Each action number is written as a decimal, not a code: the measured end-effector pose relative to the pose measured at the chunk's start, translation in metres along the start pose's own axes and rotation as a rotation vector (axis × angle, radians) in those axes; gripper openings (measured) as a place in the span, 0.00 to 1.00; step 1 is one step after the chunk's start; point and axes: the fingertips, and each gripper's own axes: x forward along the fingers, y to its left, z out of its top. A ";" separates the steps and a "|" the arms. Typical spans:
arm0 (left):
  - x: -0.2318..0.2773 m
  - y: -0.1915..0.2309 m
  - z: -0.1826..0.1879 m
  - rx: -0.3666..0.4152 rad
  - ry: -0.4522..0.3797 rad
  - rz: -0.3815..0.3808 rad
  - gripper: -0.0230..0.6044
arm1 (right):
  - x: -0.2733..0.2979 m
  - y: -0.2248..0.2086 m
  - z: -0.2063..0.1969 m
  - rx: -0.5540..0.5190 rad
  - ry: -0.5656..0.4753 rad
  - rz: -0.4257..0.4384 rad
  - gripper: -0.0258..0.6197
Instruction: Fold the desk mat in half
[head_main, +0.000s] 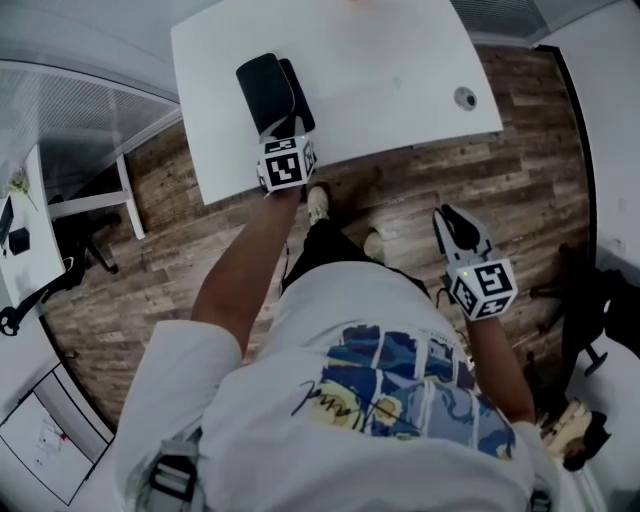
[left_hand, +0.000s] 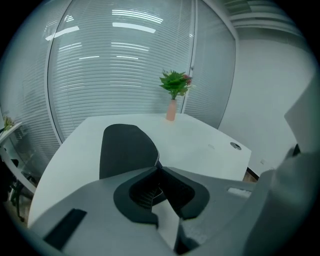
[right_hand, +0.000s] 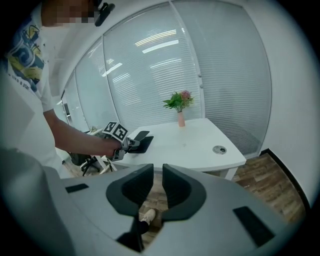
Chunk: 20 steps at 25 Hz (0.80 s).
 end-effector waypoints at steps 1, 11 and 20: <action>0.004 -0.003 -0.002 0.002 0.009 -0.001 0.08 | -0.002 -0.002 -0.002 0.005 0.001 -0.006 0.13; 0.031 -0.016 -0.011 0.014 0.061 -0.024 0.08 | -0.006 -0.004 -0.012 0.050 -0.004 -0.047 0.12; 0.038 -0.025 -0.019 0.009 0.116 -0.032 0.08 | -0.006 -0.009 -0.019 0.072 -0.009 -0.062 0.12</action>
